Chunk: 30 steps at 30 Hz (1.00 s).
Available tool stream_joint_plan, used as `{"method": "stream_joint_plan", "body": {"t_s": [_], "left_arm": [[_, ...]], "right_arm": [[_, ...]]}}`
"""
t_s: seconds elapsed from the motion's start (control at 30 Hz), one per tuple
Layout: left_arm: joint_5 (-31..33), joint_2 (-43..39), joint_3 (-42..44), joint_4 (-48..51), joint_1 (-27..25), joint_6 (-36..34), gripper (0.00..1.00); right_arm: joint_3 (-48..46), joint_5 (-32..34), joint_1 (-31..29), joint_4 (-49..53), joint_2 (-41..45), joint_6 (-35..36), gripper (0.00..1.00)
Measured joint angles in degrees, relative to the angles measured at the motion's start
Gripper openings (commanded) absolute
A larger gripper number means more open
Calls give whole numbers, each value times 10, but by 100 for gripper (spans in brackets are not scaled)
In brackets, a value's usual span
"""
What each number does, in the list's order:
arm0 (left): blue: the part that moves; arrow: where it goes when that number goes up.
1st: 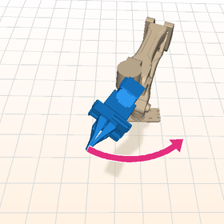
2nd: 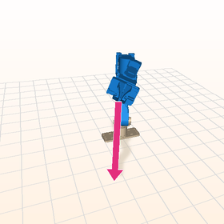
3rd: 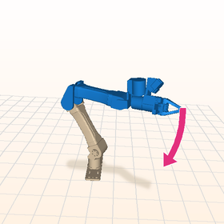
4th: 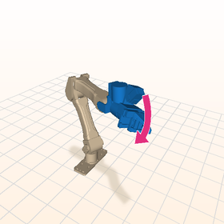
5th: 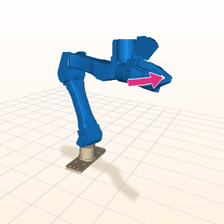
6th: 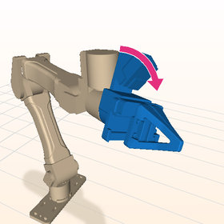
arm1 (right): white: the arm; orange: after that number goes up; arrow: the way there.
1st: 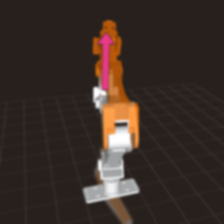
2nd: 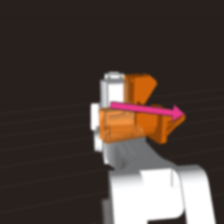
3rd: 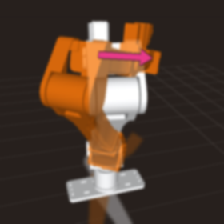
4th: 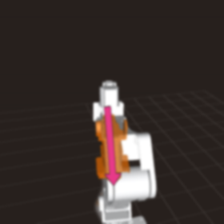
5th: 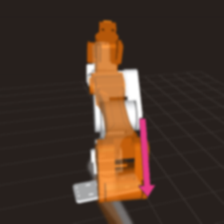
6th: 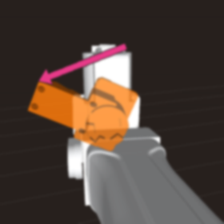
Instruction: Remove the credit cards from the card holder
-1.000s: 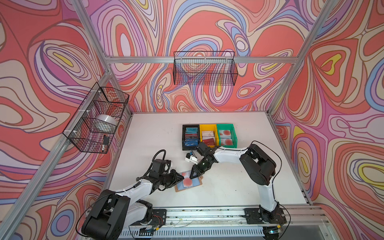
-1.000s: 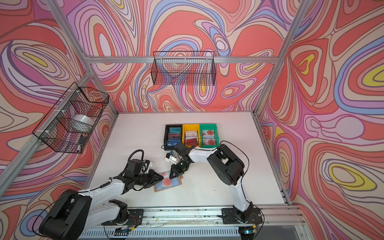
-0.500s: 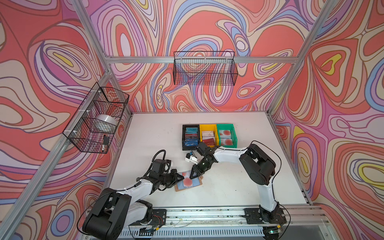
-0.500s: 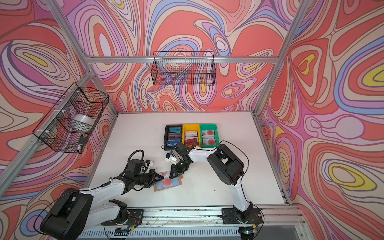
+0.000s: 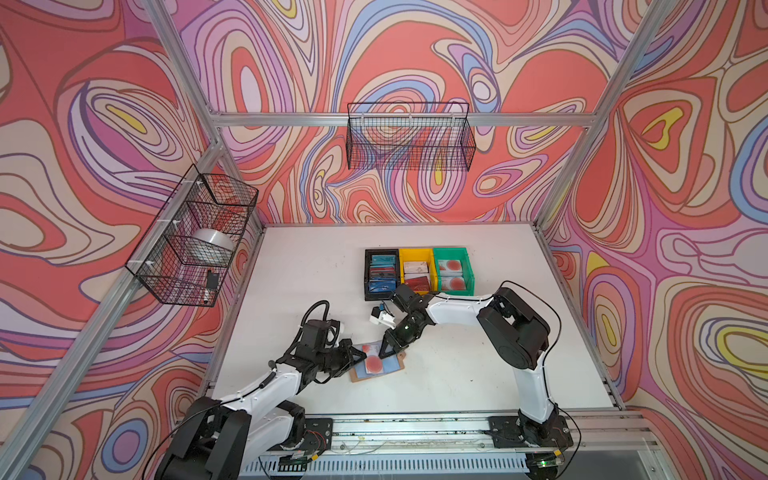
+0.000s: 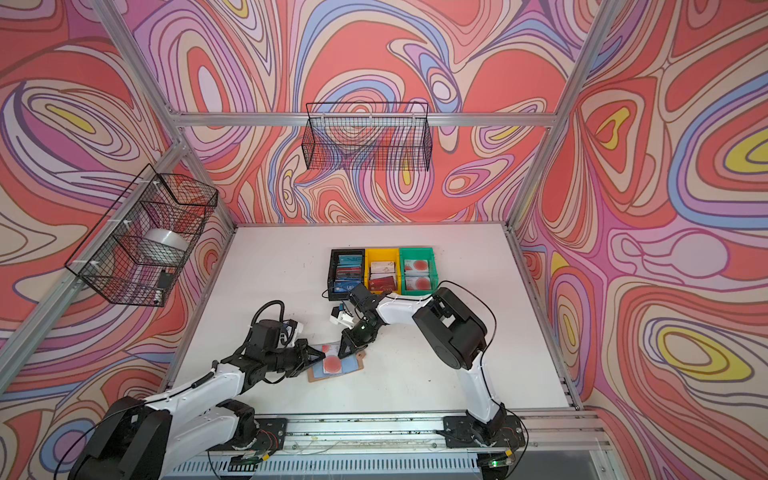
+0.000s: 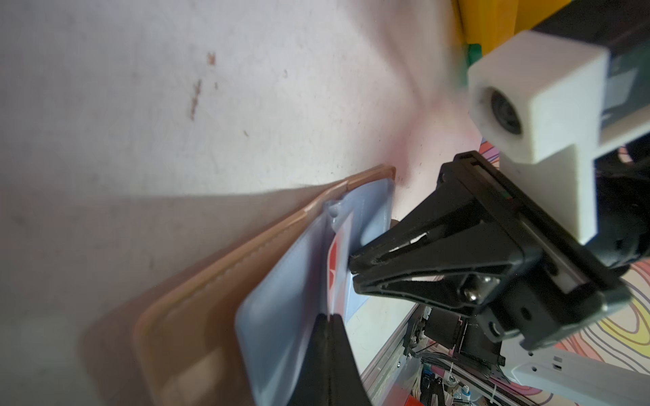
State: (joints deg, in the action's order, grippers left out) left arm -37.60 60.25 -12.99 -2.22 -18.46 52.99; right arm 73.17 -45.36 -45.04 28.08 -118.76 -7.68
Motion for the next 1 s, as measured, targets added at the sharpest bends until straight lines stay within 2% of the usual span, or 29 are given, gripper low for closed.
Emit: {"method": "stream_joint_plan", "body": {"t_s": [0.77,1.0], "left_arm": [[62,-116,-71,204,1,-12,0],[63,-126,-79,217,2,-14,0]], "right_arm": [[8,-3,0,17,-2,9,15],[22,-3,1,55,-2,27,15]]}}
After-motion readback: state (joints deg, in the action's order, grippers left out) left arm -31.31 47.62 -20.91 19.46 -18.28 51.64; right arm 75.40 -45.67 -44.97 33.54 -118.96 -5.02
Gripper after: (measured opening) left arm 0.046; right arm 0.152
